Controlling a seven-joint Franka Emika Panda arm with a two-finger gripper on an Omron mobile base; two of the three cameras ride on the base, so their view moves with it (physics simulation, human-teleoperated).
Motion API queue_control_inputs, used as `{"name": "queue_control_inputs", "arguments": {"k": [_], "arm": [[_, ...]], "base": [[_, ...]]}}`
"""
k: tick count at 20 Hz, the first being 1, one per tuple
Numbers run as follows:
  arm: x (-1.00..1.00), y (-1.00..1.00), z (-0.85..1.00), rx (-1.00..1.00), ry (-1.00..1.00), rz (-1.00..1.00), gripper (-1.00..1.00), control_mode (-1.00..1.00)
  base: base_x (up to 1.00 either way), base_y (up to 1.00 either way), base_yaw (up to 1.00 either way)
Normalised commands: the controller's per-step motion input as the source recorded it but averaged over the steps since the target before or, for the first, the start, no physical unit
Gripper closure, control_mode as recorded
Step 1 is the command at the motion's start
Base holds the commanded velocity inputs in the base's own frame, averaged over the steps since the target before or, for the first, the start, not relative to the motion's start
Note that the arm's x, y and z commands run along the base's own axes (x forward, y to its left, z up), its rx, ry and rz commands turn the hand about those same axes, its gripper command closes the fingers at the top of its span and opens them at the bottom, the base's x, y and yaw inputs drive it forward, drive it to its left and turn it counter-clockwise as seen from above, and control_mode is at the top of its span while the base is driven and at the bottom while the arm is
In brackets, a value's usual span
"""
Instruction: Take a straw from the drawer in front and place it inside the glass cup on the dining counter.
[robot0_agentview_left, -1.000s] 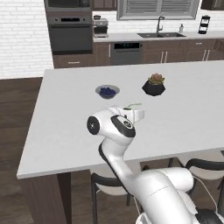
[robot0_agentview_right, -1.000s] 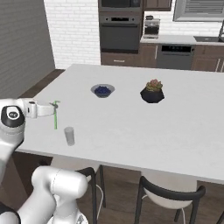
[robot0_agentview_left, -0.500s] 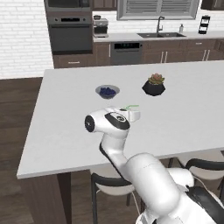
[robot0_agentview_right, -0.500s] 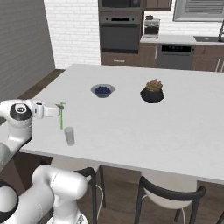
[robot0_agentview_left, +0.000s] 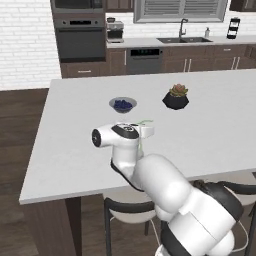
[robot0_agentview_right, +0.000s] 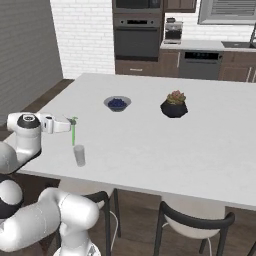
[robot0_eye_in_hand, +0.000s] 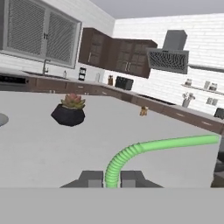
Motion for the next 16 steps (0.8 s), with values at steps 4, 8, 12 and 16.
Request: {"name": "queue_control_inputs", "arguments": {"k": [4,8,12,16], "arm": [[0.28,0.02,-0.2,0.0,0.0,-0.06,1.0,-1.0],[0.14,0.0,-0.21,0.0,0.0,-0.06,1.0,-1.0],[0.0,0.0,-0.24,0.0,0.0,-0.06,1.0,-1.0],[0.08,0.0,-0.24,0.0,0.0,-0.06,1.0,-1.0]], "base": [[0.0,0.0,0.0],[0.0,0.0,0.0],[0.0,0.0,0.0],[0.0,0.0,0.0]]}}
